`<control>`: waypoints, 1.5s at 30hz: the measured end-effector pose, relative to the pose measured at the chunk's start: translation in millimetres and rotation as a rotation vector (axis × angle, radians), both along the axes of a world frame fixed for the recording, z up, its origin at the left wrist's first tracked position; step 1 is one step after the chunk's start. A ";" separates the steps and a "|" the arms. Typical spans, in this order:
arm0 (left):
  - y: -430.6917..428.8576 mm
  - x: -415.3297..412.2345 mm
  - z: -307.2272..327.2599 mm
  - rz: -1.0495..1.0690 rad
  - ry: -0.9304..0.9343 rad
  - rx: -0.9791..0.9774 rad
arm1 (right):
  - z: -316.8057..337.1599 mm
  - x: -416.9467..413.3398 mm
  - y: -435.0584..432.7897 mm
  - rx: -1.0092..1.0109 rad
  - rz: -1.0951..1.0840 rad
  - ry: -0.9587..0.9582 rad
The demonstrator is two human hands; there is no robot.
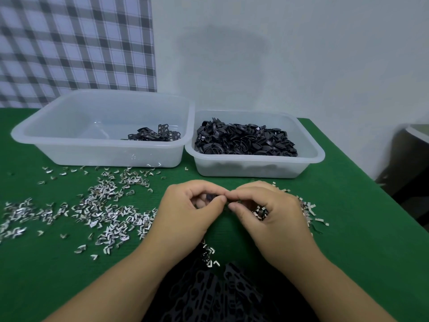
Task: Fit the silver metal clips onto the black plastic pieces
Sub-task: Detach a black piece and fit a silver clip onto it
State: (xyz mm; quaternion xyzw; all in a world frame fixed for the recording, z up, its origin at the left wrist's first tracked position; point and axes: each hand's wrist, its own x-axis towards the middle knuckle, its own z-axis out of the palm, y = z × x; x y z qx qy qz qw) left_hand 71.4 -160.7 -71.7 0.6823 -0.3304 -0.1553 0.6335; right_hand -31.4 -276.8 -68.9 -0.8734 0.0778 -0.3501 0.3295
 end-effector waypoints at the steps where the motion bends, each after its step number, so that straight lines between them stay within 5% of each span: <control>1: -0.5 0.0 0.0 0.024 -0.001 0.004 | 0.1 0.3 0.5 -0.006 0.000 -0.010; 16: 0.0 1.1 -0.2 -0.009 0.060 0.036 | 1.3 0.7 -5.0 -0.248 -0.037 -0.093; 45: -1.4 -0.3 2.4 -0.021 0.234 -0.080 | 1.8 1.3 -4.8 -0.178 -0.176 -0.026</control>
